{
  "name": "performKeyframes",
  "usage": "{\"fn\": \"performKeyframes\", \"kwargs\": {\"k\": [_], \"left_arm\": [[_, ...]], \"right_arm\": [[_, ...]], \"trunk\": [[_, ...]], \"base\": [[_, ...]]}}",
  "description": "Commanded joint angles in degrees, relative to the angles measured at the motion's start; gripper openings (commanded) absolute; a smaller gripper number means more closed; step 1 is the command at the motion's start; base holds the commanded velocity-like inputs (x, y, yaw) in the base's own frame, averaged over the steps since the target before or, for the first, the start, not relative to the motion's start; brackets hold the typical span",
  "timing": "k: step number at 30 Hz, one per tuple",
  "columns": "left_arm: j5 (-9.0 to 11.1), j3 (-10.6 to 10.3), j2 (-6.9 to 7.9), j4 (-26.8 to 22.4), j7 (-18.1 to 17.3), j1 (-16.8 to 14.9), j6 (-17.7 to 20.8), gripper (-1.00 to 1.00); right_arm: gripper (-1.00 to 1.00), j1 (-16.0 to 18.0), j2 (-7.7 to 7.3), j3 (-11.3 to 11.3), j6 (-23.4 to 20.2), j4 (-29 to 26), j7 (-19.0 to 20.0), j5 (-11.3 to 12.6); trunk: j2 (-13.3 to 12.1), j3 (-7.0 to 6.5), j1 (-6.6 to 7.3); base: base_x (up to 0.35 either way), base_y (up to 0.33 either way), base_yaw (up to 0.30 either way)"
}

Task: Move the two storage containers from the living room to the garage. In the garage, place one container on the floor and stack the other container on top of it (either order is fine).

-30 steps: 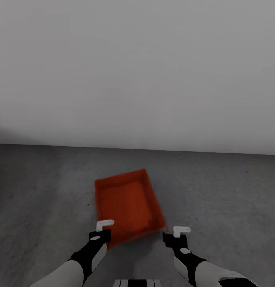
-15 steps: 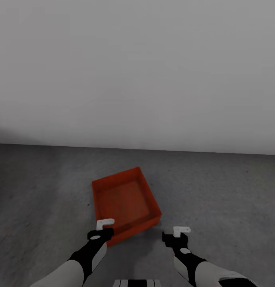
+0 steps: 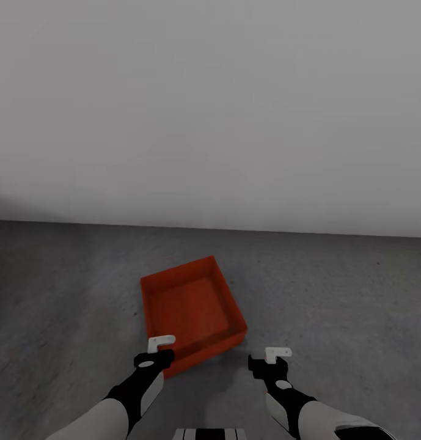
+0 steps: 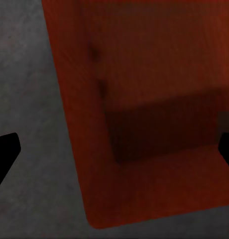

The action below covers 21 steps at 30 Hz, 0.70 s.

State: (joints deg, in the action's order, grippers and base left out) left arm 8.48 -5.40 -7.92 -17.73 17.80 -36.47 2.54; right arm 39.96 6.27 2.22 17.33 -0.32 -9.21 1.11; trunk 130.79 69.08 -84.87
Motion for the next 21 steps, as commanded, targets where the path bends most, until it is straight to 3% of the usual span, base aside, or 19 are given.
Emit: {"fn": "performKeyframes", "kwargs": {"k": [1, 21], "left_arm": [[0.6, -0.5, 0.03, -0.1, 0.4, 0.0, 0.3, 1.0], [0.6, -0.5, 0.01, 0.0, 0.4, 0.0, 0.2, 1.0]], "right_arm": [[1.0, 0.0, 0.03, 0.2, 0.2, 0.1, -0.2, 0.1], [1.0, 0.0, 0.06, 0.2, 0.2, 0.1, -0.3, 0.1]], "trunk": [[0.0, 0.04, 0.01], [0.0, 0.04, 0.01]], "base": [[0.0, 0.0, 0.0], [0.0, 0.0, 0.0]]}}
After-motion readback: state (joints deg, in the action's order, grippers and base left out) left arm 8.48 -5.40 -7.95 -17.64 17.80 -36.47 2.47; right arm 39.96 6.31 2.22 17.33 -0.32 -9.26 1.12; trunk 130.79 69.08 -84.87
